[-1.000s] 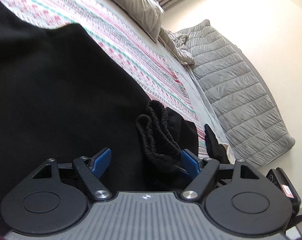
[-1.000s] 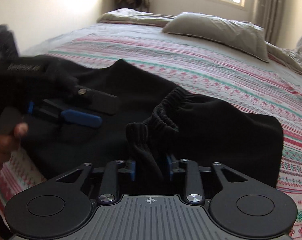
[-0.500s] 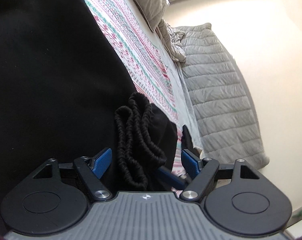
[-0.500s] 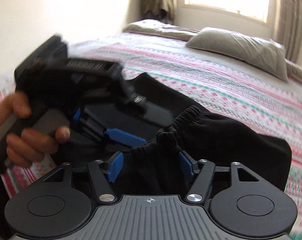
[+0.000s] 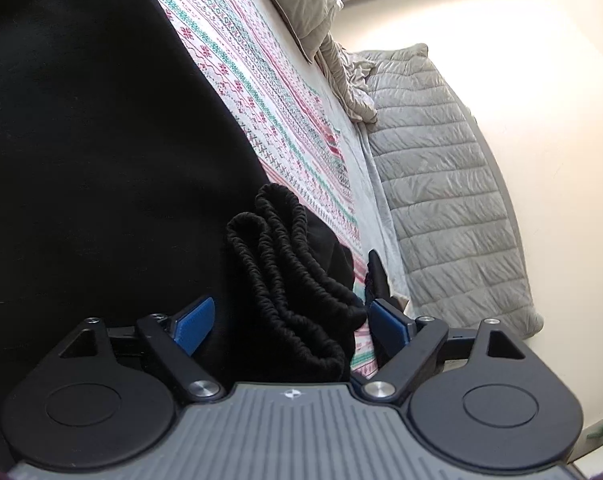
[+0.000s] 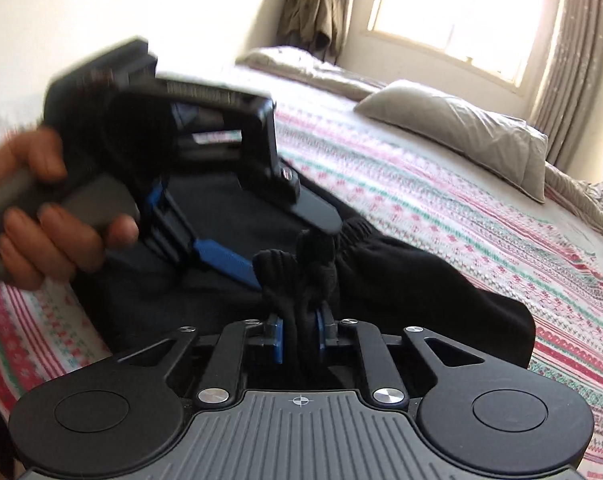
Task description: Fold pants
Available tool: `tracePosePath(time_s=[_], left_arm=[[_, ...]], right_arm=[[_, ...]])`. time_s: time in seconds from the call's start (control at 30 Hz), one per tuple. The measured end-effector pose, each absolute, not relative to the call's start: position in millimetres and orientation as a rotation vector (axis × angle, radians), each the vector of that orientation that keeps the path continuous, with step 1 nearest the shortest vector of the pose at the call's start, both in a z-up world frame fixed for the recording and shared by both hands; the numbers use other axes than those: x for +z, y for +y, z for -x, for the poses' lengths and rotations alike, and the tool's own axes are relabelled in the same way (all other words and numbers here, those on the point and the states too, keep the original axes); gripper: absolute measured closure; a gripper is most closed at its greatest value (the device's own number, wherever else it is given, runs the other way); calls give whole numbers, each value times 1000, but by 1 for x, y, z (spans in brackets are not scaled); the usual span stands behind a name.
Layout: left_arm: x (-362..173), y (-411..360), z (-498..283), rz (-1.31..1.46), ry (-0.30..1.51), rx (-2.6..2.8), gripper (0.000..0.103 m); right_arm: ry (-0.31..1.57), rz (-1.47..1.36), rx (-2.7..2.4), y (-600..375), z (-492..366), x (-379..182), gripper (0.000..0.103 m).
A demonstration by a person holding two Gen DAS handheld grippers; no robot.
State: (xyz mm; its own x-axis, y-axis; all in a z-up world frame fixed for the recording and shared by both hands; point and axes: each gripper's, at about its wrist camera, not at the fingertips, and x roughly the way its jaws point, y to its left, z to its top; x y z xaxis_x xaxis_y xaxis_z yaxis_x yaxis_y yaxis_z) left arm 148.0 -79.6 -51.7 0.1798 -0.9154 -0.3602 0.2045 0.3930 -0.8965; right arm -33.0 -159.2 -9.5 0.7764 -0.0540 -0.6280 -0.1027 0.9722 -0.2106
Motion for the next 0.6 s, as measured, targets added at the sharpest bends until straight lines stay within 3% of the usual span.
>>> tracePosePath(time_s=[0.07,0.17,0.27,0.33,0.4,0.47,0.53,0.6], left_arm=[[-54,-81,-150,856,1095,-928,10],[-56,-83,-153,869,1082,-917,20],[-55,-86,-151,806,1056,-861,45],[-49,-84,-148,760,1016,-830,69],[-40,-81,-143,721,965,-817,70],[-26,-78,-137,672,891,-813,70],[-14,-70,-132,634,848,-802,70],[-6,-61,-131,595,829,-787,70]], right_arm=[[676,217,49,-161,36,-6,89],[682,205,87,-158,39,-6,89],[701,202,107,-155,41,-9,89],[712,201,102,-154,39,-11,84],[735,162,113,-156,36,-11,81],[727,112,138,-160,39,-6,70],[697,18,190,-168,44,3,52],[663,-77,230,-176,49,13,46]])
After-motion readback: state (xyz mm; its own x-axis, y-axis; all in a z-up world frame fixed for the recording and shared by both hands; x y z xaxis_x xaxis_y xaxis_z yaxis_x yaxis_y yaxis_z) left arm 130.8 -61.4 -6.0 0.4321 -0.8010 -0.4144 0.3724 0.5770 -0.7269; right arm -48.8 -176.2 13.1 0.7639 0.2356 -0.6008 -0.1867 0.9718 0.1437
